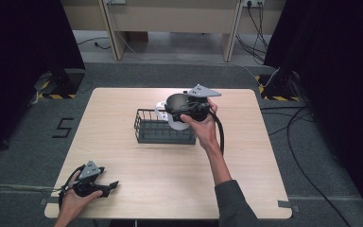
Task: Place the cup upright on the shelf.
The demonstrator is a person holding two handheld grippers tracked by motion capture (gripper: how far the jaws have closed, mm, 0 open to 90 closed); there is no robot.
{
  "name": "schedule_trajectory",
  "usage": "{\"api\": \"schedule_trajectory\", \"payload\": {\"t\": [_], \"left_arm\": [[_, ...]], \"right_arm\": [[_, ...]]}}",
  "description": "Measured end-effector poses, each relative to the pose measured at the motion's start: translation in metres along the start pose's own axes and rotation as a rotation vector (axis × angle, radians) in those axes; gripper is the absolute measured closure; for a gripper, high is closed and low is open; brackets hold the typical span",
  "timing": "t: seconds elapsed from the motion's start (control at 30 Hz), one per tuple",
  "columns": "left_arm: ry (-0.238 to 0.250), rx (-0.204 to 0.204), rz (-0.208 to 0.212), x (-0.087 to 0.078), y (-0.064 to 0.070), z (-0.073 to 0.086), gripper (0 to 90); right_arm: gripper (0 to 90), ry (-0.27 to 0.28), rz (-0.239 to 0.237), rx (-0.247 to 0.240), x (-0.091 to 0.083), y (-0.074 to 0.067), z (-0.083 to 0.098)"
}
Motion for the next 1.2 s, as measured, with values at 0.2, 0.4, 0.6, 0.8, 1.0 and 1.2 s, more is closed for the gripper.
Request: {"api": "schedule_trajectory", "payload": {"t": [0.2, 0.4, 0.6, 0.8, 1.0, 1.2], "left_arm": [[-0.001, 0.002, -0.001, 0.0, 0.0, 0.0, 14.6], [-0.001, 0.002, 0.0, 0.0, 0.0, 0.0, 14.6], [-0.002, 0.004, 0.001, 0.0, 0.0, 0.0, 14.6], [-0.003, 0.007, 0.003, 0.0, 0.0, 0.0, 14.6], [-0.003, 0.007, 0.004, 0.0, 0.0, 0.0, 14.6], [-0.003, 0.007, 0.005, 0.0, 0.0, 0.0, 14.6]], "right_arm": [[6.6, -0.003, -0.002, -0.01, 0.009, 0.005, 0.006], [6.6, 0.001, -0.013, -0.006, 0.02, 0.009, 0.013], [6.6, -0.005, -0.015, -0.004, 0.031, 0.011, 0.017], [6.6, -0.004, -0.02, -0.004, 0.039, 0.01, 0.017], [6.6, -0.009, -0.019, -0.008, 0.043, 0.01, 0.019], [6.6, -0.018, -0.015, -0.006, 0.046, 0.011, 0.023]]}}
Point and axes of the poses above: each handheld gripper's, and its own axes: x roughly forward along the jaws, z roughly out of its underside, y roughly to its right, the point moved 4 cm from there along x, roughly forward along the jaws, and after that the axes turned 6 degrees about y, right-handed, at the moved point
